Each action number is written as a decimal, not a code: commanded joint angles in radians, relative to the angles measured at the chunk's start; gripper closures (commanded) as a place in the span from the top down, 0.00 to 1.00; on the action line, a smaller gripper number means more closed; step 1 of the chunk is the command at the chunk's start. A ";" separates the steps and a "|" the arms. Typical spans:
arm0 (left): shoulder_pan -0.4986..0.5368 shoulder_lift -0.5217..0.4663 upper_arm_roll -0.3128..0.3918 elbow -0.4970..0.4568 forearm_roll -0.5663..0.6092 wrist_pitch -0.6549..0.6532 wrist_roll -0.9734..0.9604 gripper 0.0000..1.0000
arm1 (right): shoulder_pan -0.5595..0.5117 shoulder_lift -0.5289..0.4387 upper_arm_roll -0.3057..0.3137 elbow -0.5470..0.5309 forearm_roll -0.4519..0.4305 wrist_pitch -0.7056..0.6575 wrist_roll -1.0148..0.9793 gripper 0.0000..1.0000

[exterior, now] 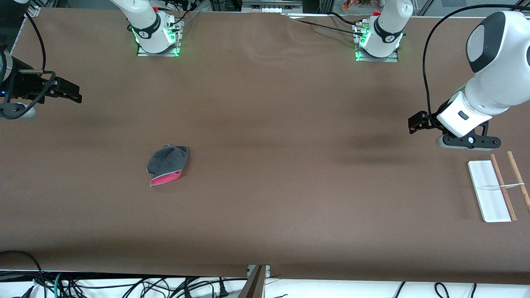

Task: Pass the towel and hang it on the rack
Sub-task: 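Move the right gripper out toward the grey towel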

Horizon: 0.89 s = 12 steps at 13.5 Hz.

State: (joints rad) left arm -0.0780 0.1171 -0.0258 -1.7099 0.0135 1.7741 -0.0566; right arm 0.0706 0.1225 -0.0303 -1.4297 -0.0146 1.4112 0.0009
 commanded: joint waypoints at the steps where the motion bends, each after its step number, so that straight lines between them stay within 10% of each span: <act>1: 0.006 0.013 -0.003 0.030 0.022 -0.022 0.017 1.00 | -0.006 0.008 0.009 0.018 0.013 0.012 0.002 1.00; 12: 0.006 0.013 -0.003 0.029 0.022 -0.022 0.017 1.00 | -0.003 0.091 0.007 0.014 -0.002 0.078 0.004 1.00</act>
State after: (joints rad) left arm -0.0779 0.1176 -0.0256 -1.7098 0.0135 1.7741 -0.0566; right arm 0.0709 0.2037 -0.0282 -1.4296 -0.0147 1.4830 0.0009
